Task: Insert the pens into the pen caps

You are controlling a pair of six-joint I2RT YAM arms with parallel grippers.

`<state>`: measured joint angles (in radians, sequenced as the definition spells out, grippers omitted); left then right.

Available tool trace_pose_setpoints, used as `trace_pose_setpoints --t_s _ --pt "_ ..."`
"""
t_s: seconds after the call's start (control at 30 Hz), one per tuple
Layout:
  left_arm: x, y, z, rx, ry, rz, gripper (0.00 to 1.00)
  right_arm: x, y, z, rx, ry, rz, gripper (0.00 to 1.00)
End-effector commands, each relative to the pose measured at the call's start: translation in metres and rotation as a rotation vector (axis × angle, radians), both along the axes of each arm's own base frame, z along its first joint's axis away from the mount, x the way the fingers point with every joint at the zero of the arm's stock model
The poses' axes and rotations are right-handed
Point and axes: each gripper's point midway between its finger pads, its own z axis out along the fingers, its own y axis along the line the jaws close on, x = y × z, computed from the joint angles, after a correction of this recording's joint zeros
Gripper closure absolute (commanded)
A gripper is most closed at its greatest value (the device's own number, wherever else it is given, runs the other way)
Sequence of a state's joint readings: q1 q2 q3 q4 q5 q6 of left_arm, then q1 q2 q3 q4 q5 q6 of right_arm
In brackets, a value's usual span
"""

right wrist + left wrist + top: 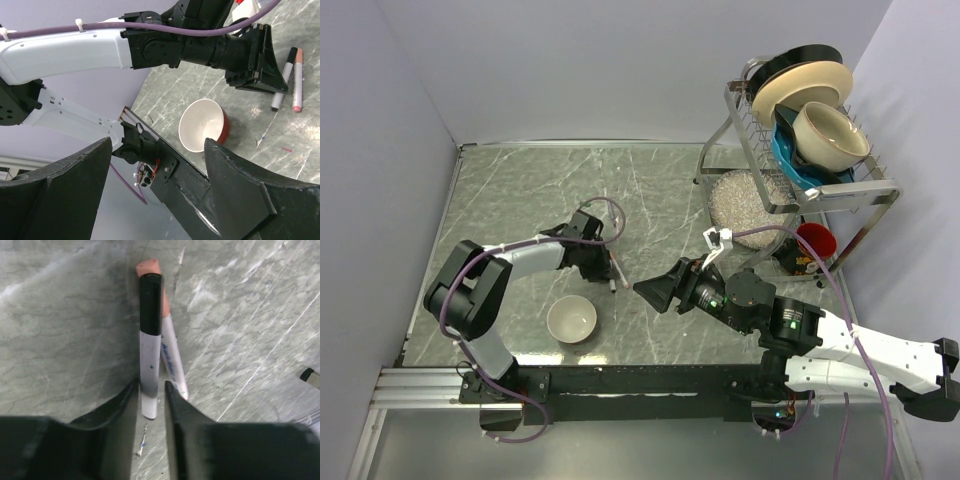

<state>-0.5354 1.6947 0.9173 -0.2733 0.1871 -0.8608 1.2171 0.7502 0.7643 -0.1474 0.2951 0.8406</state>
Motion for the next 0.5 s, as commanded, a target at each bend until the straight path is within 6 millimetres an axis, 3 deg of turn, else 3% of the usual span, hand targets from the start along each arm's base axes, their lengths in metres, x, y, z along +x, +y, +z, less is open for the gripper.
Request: trace_pose_setpoints --t_s 0.0,0.1,0.23,0.33,0.4,0.43,0.47 --pt "0.008 0.002 0.013 0.035 -0.038 0.014 0.6 0.004 -0.005 0.007 0.029 -0.01 -0.031 0.18" --pt "0.011 0.006 0.026 0.05 -0.063 0.026 0.52 0.004 -0.004 0.008 0.035 -0.012 -0.028 0.18" --pt "0.022 0.017 0.054 0.074 -0.124 0.069 0.53 0.003 -0.005 0.007 0.031 -0.012 -0.025 0.18" --pt "0.042 0.047 0.088 0.068 -0.198 0.18 0.58 0.002 -0.007 0.008 0.037 -0.014 -0.026 0.18" --pt "0.05 0.066 0.101 0.053 -0.218 0.249 0.59 0.002 -0.008 0.008 0.039 -0.018 -0.026 0.18" --pt "0.06 0.093 0.111 0.069 -0.25 0.336 0.59 0.002 -0.009 0.008 0.042 -0.019 -0.026 0.18" --pt "0.063 0.107 0.116 0.075 -0.261 0.378 0.58 0.002 -0.009 0.006 0.041 -0.018 -0.026 0.18"
